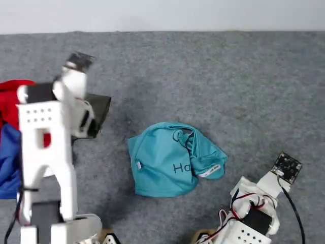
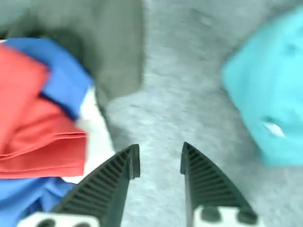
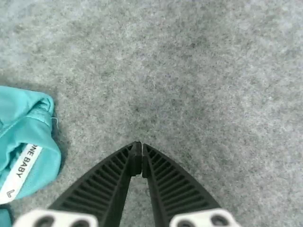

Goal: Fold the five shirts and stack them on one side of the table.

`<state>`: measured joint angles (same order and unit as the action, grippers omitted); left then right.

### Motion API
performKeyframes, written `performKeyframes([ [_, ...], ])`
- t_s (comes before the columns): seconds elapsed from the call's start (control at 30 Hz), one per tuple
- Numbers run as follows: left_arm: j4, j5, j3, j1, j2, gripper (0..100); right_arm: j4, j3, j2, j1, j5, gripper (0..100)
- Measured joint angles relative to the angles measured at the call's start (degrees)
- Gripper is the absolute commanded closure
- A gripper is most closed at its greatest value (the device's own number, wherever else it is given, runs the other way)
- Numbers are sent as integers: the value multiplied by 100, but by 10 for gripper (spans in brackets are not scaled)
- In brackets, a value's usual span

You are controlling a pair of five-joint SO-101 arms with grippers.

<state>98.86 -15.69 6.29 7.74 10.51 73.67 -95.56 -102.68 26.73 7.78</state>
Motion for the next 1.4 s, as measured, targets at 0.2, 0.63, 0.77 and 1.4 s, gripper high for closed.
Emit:
performKeyframes([
  [0.2,9,0,1204,-1125,440,851,0,0,0,0,-220,987],
  [0.63,9,167,1969,-1503,211,794,387,1345,-9,-571,-2857,987],
  [0.77,9,167,1811,-360,299,794,642,1978,-53,-1319,-3235,990],
  [1.4,9,-35,1723,2585,1925,794,1521,5908,5969,-5978,-879,983],
])
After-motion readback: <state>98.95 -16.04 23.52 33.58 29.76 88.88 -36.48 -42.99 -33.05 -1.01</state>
